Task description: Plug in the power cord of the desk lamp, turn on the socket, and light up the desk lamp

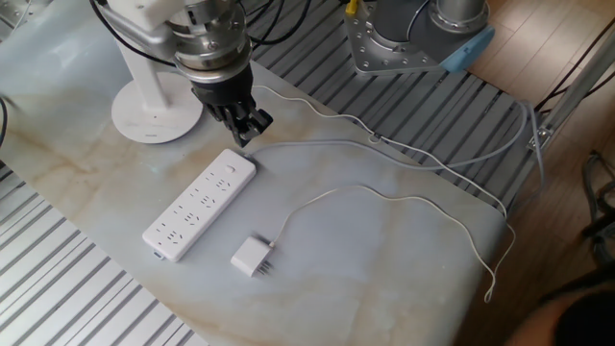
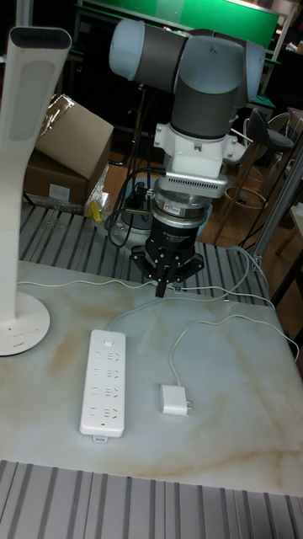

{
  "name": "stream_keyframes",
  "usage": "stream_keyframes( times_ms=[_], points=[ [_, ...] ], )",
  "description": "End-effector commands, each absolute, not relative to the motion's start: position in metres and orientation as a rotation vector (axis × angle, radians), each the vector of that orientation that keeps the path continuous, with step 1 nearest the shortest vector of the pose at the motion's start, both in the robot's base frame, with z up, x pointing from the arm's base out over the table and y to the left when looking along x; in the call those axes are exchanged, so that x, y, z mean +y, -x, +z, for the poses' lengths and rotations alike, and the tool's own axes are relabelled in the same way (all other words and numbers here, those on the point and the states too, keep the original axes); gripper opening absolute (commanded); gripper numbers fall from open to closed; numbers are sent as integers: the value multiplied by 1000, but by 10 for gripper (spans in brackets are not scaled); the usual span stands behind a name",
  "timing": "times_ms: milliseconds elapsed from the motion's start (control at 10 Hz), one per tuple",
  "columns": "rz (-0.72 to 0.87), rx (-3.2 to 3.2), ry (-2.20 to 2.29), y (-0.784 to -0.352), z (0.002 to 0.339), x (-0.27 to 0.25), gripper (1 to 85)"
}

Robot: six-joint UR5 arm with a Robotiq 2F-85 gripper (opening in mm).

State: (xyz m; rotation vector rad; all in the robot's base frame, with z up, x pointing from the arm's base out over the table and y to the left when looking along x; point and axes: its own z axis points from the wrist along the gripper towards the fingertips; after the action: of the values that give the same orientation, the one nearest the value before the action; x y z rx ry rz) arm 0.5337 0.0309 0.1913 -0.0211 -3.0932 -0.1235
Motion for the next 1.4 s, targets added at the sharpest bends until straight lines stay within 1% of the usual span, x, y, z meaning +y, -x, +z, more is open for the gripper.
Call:
stream_keyframes(
  times_ms=[0, 100, 200, 300, 500, 600, 1000, 1100, 1300],
  points=[
    [-101, -3081, -3, -530, 193, 31, 10],
    [-66, -3076, -31, -529, 194, 25, 10],
    [-66, -3067, -33, -527, 194, 25, 10],
    [-107, -3059, 3, -525, 194, 35, 10],
    [-108, -3055, -16, -519, 191, 33, 10],
    [-146, -3069, -19, -519, 187, 35, 10],
    [-156, -3083, -24, -520, 184, 33, 10],
    [-176, -3097, -30, -523, 183, 35, 10],
    [-268, -3161, -54, -541, 185, 50, 10]
  ],
)
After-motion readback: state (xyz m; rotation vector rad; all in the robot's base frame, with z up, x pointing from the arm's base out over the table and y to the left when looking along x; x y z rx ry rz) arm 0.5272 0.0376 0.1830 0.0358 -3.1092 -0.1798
